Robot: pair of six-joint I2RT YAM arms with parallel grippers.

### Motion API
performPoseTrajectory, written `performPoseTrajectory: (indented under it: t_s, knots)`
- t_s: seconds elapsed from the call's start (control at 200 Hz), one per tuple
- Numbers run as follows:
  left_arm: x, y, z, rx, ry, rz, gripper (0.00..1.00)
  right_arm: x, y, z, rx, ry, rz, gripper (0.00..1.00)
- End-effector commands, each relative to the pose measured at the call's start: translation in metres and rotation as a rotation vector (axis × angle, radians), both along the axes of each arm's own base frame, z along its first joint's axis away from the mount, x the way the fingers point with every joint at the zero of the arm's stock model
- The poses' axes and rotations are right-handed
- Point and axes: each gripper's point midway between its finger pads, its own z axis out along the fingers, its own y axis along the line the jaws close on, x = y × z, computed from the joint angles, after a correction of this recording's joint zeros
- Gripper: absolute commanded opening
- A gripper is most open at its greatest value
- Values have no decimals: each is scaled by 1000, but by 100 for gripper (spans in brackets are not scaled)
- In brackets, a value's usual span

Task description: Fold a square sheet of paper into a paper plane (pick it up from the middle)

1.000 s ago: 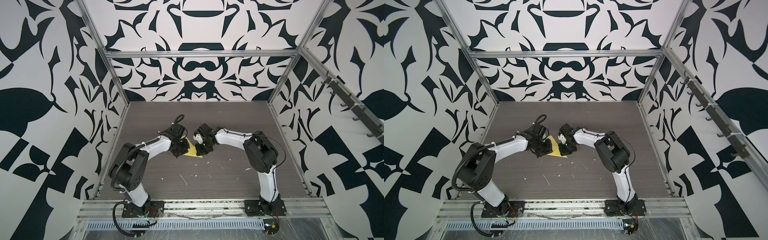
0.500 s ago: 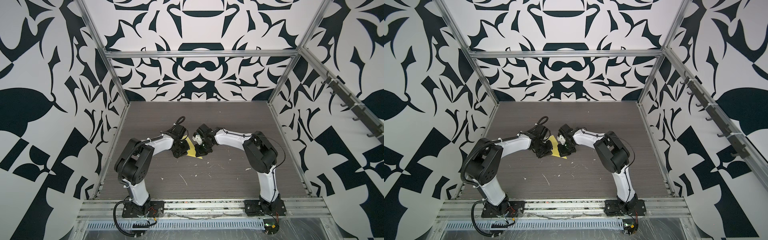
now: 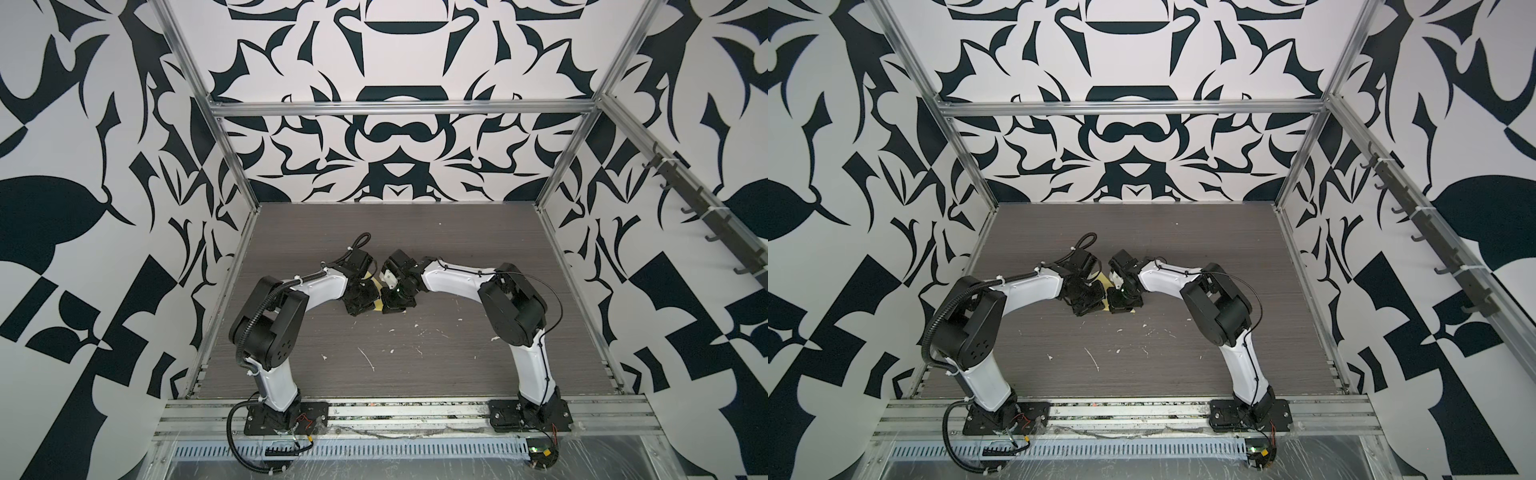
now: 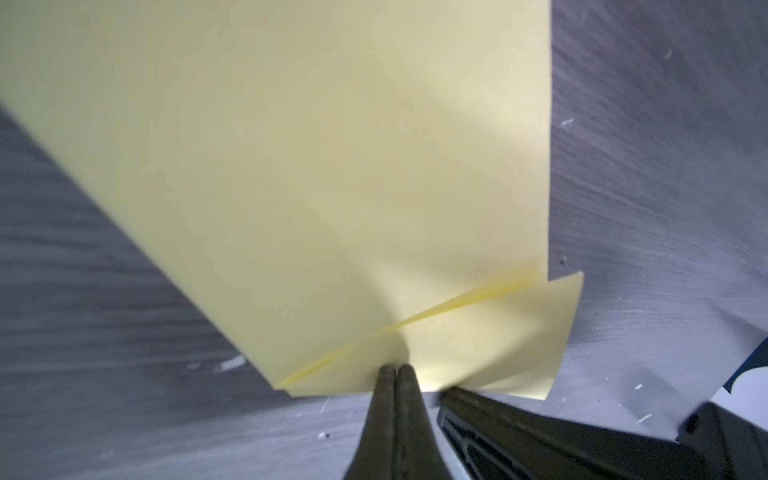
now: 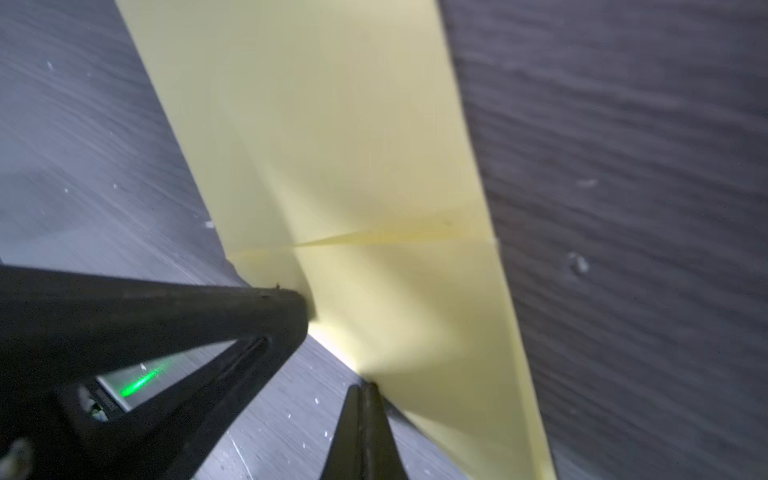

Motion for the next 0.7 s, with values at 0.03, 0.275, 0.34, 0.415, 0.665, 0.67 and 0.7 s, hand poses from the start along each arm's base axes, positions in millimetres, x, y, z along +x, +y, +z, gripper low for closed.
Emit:
performPoseTrajectory:
  t_s: [0.03, 0.275, 0.34, 0.415, 0.665, 0.67, 0.7]
  knots:
    - [-15, 18, -18, 93, 73, 7, 0, 7, -18, 10, -12, -29, -70, 0]
    - [-16, 19, -21, 100, 79, 1, 0, 10, 1, 34, 80, -52, -18, 0]
    - [-16, 19, -21, 101, 80, 1, 0, 11, 4, 31, 72, -48, -10, 0]
    - [-16, 19, -21, 103, 80, 0, 0, 12, 6, 23, 57, -37, -11, 0]
    - [-17, 21, -23, 114, 86, -1, 0, 11, -2, 9, 4, -17, -27, 0]
    - [-18, 21, -23, 113, 87, 0, 0, 10, -3, 8, 2, -16, -27, 0]
    - [-17, 21, -23, 113, 84, 0, 0, 10, -5, 7, -7, -16, -28, 0]
